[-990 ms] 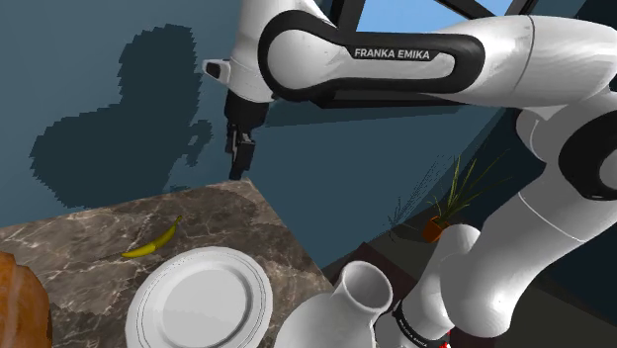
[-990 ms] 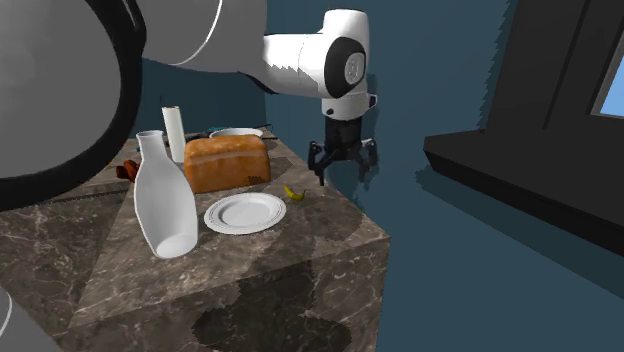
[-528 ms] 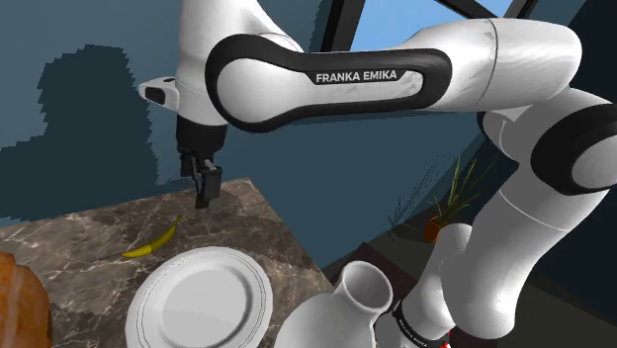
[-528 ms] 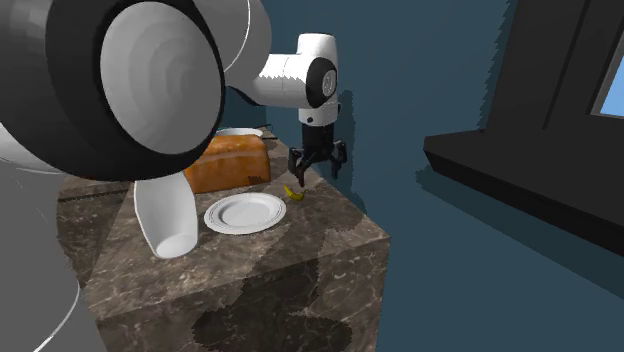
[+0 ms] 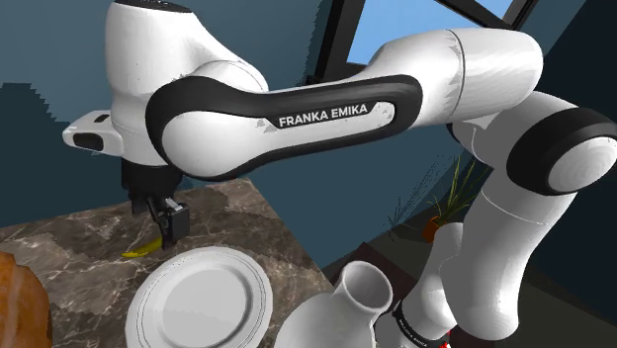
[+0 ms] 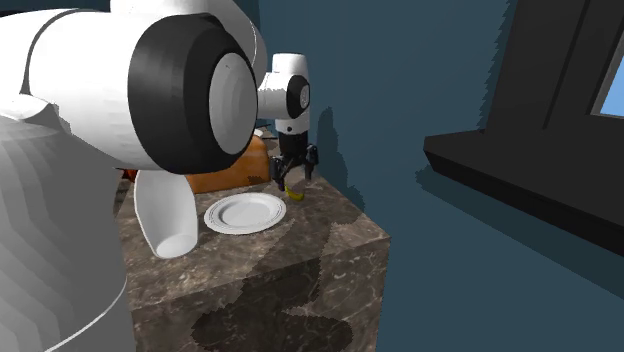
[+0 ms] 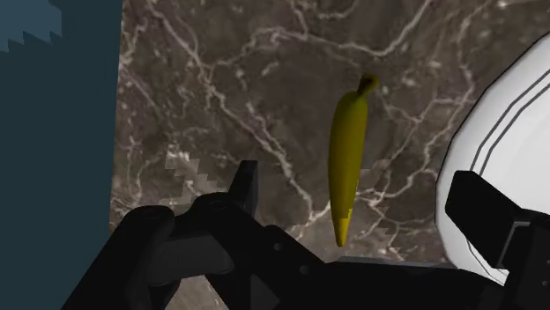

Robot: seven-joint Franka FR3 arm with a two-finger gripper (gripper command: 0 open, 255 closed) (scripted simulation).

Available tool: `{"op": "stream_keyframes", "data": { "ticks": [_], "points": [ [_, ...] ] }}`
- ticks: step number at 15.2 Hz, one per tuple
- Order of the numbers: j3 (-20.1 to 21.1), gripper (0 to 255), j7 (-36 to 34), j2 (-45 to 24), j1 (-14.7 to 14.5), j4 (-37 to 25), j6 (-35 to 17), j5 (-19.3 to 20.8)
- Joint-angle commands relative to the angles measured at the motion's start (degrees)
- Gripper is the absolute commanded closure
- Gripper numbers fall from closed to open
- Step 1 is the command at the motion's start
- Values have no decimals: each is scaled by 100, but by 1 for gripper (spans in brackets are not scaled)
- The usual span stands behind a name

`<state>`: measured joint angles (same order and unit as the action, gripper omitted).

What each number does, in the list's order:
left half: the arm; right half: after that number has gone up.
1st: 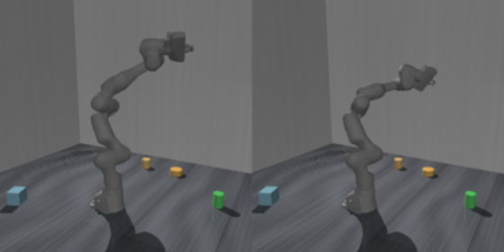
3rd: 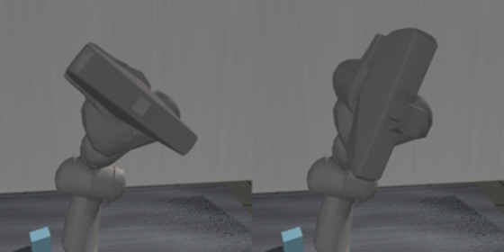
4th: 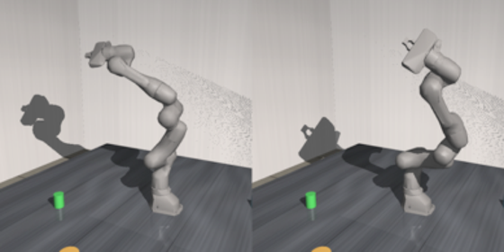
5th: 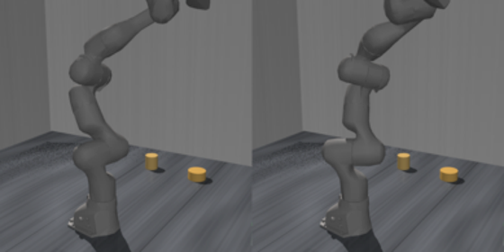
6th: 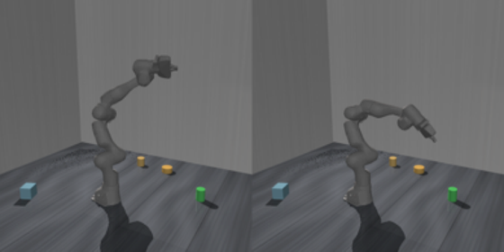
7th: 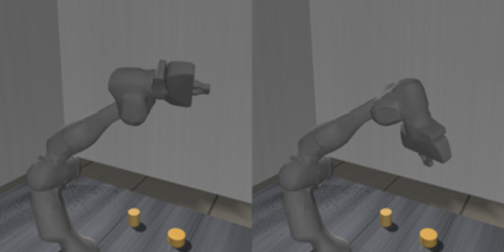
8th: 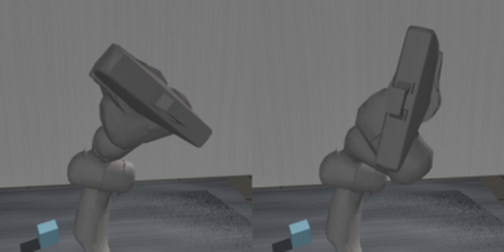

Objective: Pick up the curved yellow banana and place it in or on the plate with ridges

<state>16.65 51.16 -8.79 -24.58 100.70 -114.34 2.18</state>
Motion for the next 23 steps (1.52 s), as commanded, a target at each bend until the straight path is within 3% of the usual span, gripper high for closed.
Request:
{"op": "stream_keyframes", "data": {
  "ticks": [1,6,14,15,23],
  "points": [
    [20,0,8,-39,-25,93,-127,22],
    [14,0,-21,-157,-36,295,-443,66],
    [11,0,-20,-157,-38,295,-443,66],
    [13,255,-27,-171,-42,270,-431,70],
    [12,255,-24,-171,-41,260,-421,70]
  ]
}}
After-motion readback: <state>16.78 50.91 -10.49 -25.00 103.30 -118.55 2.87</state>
